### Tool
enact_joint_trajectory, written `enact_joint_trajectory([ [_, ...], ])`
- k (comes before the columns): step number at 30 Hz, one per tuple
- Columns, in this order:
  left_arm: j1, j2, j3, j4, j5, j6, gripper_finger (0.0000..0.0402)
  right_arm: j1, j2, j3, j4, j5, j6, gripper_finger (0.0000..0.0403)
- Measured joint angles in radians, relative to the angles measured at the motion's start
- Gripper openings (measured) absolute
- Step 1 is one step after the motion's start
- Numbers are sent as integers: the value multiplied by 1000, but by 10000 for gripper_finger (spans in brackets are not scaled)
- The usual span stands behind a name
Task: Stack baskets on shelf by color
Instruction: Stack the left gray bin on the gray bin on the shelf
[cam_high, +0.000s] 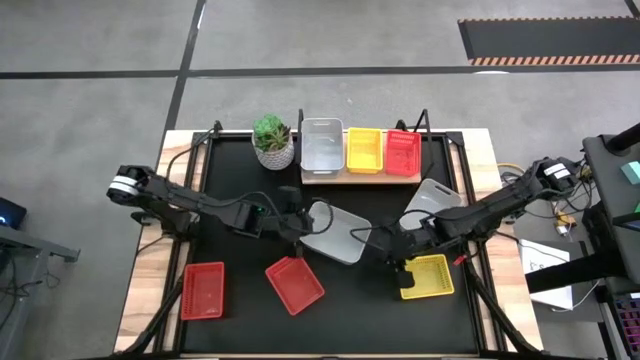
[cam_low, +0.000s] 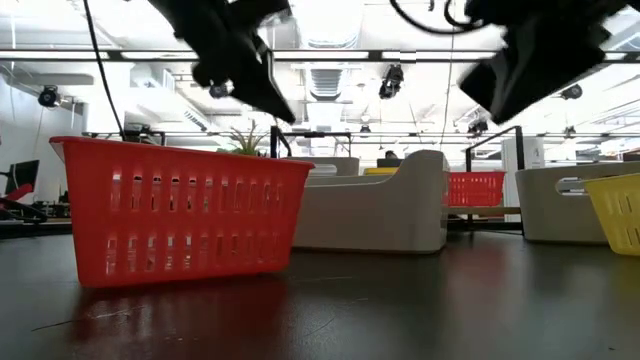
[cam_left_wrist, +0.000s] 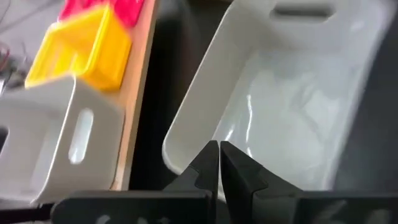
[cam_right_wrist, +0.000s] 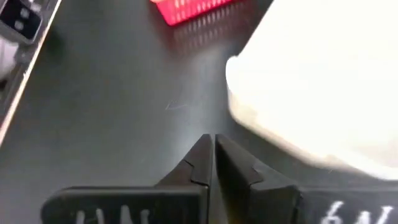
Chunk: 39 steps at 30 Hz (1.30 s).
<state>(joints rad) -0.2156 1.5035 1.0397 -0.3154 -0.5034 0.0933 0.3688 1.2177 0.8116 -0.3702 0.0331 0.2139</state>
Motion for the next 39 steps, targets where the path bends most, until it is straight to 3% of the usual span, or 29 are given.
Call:
enact_joint_trajectory([
  [3, -57, -29, -1, 46, 0, 5, 0, -12, 24, 72, -56, -4, -136, 33],
  [13, -191, -100, -16, 132, -8, 25, 0, -105, 220, 339, -406, -8, -467, 162],
  [20, -213, -115, -16, 150, -30, 38, 0, -177, 348, 410, -436, -8, -644, 195],
  [26, -218, -118, -17, 149, -31, 85, 0, -219, 410, 410, -440, -71, -715, 162],
  [33, -220, -166, -25, 148, -38, 151, 0, -220, 441, 410, -439, -120, -726, 29],
  [39, -220, -268, -69, 143, -138, 176, 0, -175, 427, 430, -444, -117, -583, 10],
])
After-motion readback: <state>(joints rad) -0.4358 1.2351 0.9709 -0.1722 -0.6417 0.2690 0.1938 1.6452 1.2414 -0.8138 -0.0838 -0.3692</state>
